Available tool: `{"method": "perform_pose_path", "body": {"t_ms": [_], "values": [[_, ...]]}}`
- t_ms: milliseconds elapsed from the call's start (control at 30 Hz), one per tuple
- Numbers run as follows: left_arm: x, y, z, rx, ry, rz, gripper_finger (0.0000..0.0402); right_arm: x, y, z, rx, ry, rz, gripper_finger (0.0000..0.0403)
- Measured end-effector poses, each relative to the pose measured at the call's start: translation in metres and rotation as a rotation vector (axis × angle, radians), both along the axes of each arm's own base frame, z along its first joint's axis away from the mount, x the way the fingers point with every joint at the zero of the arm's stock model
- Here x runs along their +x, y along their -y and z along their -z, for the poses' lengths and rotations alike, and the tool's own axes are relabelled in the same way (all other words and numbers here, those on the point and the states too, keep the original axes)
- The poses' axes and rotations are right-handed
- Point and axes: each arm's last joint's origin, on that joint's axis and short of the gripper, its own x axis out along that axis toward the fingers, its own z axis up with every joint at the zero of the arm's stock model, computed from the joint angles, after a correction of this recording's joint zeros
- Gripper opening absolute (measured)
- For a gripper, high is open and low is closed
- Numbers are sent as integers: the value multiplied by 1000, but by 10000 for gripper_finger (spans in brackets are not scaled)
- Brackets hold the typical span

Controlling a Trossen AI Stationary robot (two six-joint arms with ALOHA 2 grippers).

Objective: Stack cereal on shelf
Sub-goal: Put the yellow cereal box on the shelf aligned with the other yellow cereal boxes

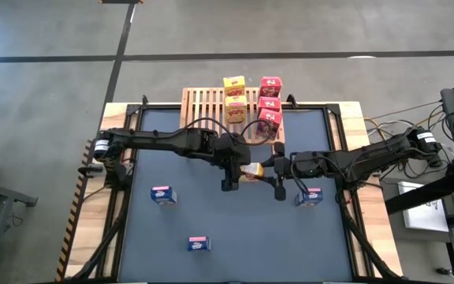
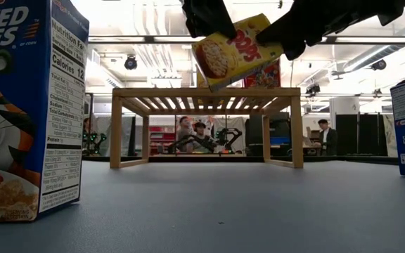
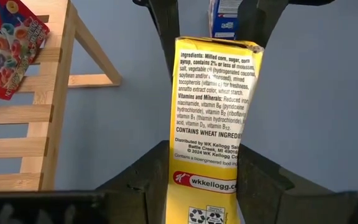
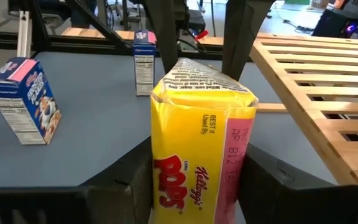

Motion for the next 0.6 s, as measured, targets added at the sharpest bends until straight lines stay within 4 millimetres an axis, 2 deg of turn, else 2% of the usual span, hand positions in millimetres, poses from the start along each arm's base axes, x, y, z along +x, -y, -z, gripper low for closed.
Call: {"method": "perform_pose_path", "body": {"t_ms": [367, 600], "values": [[-5, -4, 2, 27, -51, -3, 139, -5, 0, -2, 13, -13, -40, 291], [-21, -18, -10, 101, -58, -87, 139, -30, 3, -20, 25, 3, -38, 326]]}}
